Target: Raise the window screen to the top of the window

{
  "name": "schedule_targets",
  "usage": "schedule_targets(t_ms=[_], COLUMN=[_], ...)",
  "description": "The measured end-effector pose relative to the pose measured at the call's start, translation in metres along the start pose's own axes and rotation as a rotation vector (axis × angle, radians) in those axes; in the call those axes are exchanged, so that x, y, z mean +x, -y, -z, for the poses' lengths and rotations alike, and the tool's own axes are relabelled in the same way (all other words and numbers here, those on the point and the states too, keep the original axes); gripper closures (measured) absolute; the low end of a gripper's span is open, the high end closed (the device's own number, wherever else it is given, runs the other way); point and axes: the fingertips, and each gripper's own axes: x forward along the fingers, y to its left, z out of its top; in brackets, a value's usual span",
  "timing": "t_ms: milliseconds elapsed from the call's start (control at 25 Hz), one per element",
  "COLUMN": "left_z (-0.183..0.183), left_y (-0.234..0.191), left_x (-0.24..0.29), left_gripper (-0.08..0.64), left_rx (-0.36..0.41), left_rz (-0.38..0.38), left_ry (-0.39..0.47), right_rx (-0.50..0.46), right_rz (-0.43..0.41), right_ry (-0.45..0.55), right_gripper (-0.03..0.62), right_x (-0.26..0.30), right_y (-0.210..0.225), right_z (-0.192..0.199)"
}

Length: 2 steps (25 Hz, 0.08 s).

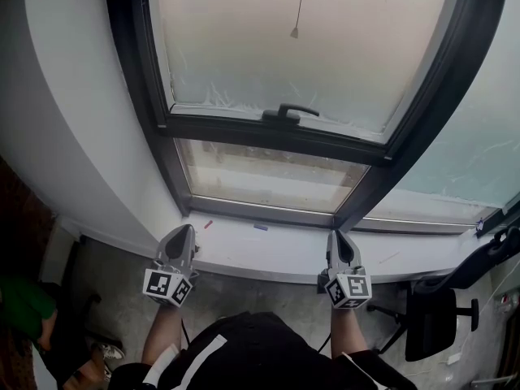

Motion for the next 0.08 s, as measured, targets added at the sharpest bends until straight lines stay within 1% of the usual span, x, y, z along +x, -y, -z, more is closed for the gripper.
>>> schedule_targets(t_ms=[80], left_z=[0.0013], left_y=[0.0005], left_x=[-0.0001], left_gripper=[0.555], left_rx=[-0.008], left_rz=[-0.001], left_ry=[0.0], right_rx=[-0.002], right_rz=[-0.001], right_ry=[-0.004], right_gripper=[0.589], right_x=[0.001], right_y=[0.0005], right_z=[0.0016])
